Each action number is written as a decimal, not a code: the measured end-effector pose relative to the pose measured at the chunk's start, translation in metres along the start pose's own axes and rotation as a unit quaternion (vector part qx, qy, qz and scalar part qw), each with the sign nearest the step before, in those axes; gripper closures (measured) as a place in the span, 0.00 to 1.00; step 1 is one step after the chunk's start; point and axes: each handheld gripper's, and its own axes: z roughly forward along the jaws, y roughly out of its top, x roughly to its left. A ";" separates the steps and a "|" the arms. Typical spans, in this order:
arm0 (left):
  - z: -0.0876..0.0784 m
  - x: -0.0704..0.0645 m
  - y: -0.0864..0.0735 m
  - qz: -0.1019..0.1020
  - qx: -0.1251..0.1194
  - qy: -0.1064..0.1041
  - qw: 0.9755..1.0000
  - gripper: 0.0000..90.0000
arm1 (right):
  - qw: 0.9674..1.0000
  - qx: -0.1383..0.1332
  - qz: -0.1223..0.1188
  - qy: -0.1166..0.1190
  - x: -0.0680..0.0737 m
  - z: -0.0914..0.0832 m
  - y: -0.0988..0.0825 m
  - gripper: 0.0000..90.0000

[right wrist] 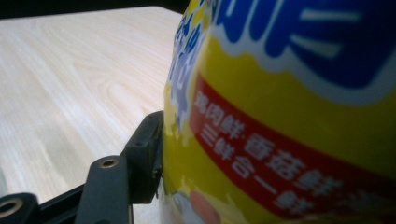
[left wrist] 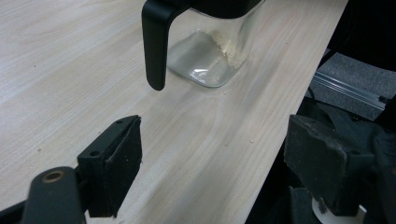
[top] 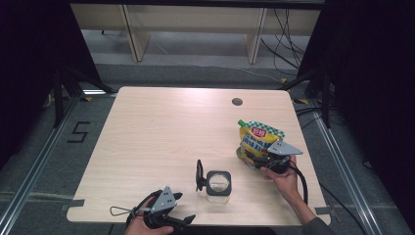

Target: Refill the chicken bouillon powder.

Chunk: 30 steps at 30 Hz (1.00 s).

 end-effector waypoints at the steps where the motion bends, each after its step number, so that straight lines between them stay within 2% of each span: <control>1: -0.001 0.000 0.000 0.001 0.003 0.001 1.000 0.21 | 1.000 0.000 0.000 0.000 0.000 0.000 0.000 0.46; 2: -0.001 0.000 0.000 0.001 0.003 0.002 1.000 0.21 | 1.000 0.001 -0.003 -0.003 0.001 -0.001 0.001 0.46; 3: 0.000 -0.001 0.000 -0.006 -0.003 0.000 1.000 0.21 | 1.000 0.000 -0.019 0.000 0.001 -0.001 0.001 0.46; 4: -0.002 0.001 0.001 0.005 0.008 0.002 1.000 0.21 | 1.000 0.004 -0.018 -0.006 0.003 -0.003 0.002 0.46; 6: -0.001 -0.002 0.000 -0.017 -0.001 0.002 1.000 0.21 | 1.000 0.012 -0.022 -0.012 0.006 -0.006 0.003 0.46; 7: -0.002 0.000 0.000 -0.007 0.009 0.006 1.000 0.21 | 0.999 0.012 -0.034 -0.012 0.005 -0.007 0.005 0.46; 8: -0.003 0.000 0.000 -0.003 0.008 0.005 1.000 0.21 | 0.999 0.015 -0.042 -0.017 0.006 -0.009 0.006 0.46; 9: -0.002 -0.001 0.000 -0.013 0.001 0.003 1.000 0.21 | 0.998 0.021 -0.054 -0.019 0.008 -0.012 0.007 0.46; 11: -0.003 0.002 0.001 0.001 0.000 0.006 1.000 0.21 | 0.997 0.023 -0.077 -0.020 0.009 -0.016 0.010 0.46; 12: -0.003 0.001 0.000 -0.010 0.004 0.010 1.000 0.21 | 0.996 0.027 -0.085 -0.021 0.010 -0.019 0.011 0.46; 13: -0.004 0.001 0.000 -0.009 0.006 0.009 1.000 0.21 | 0.995 0.027 -0.090 -0.025 0.012 -0.022 0.013 0.46; 14: -0.003 -0.001 0.000 -0.020 0.000 0.006 1.000 0.21 | 0.994 0.029 -0.105 -0.027 0.013 -0.024 0.015 0.47; 16: -0.004 0.000 0.000 -0.019 0.001 0.007 1.000 0.21 | 0.993 0.025 -0.115 -0.031 0.017 -0.028 0.018 0.47; 17: -0.005 0.001 0.000 -0.008 0.010 0.011 1.000 0.21 | 0.990 0.027 -0.131 -0.033 0.019 -0.029 0.021 0.47; 18: -0.004 0.001 0.000 -0.008 0.006 0.010 1.000 0.21 | 0.988 0.027 -0.147 -0.043 0.021 -0.031 0.024 0.47; 19: -0.004 0.002 0.000 -0.004 0.006 0.008 1.000 0.21 | 0.981 0.032 -0.186 -0.053 0.026 -0.033 0.029 0.47; 20: -0.003 0.000 0.000 -0.019 -0.003 0.007 1.000 0.21 | 0.981 0.032 -0.186 -0.053 0.026 -0.033 0.029 0.47; 21: -0.003 0.000 0.000 -0.019 -0.004 0.008 1.000 0.21 | 0.978 0.033 -0.199 -0.054 0.029 -0.035 0.031 0.47; 22: -0.004 0.002 0.000 -0.008 0.003 0.007 1.000 0.21 | 0.974 0.037 -0.215 -0.058 0.033 -0.036 0.033 0.47; 23: -0.004 0.002 0.000 -0.008 0.002 0.007 1.000 0.21 | 0.967 0.046 -0.241 -0.065 0.040 -0.039 0.035 0.47; 24: -0.003 0.000 -0.001 -0.019 -0.004 0.009 1.000 0.21 | 0.967 0.046 -0.241 -0.065 0.040 -0.039 0.035 0.47; 25: -0.003 0.000 0.000 -0.019 -0.004 0.009 1.000 0.21 | 0.962 0.051 -0.257 -0.069 0.043 -0.041 0.035 0.47; 26: -0.004 0.001 0.000 -0.012 0.001 0.009 1.000 0.21 | 0.960 0.053 -0.267 -0.072 0.047 -0.043 0.035 0.47; 27: -0.004 0.002 0.000 -0.003 0.002 0.007 1.000 0.21 | 0.955 0.058 -0.280 -0.073 0.050 -0.047 0.035 0.47; 28: -0.004 0.001 -0.001 -0.015 0.002 0.009 1.000 0.21 | 0.950 0.061 -0.297 -0.076 0.054 -0.050 0.034 0.47; 29: -0.005 0.002 -0.001 -0.007 0.009 0.011 1.000 0.21 | 0.944 0.068 -0.312 -0.081 0.058 -0.055 0.033 0.47; 30: -0.004 0.001 0.000 -0.008 0.004 0.013 1.000 0.21 | 0.937 0.074 -0.331 -0.087 0.063 -0.059 0.031 0.47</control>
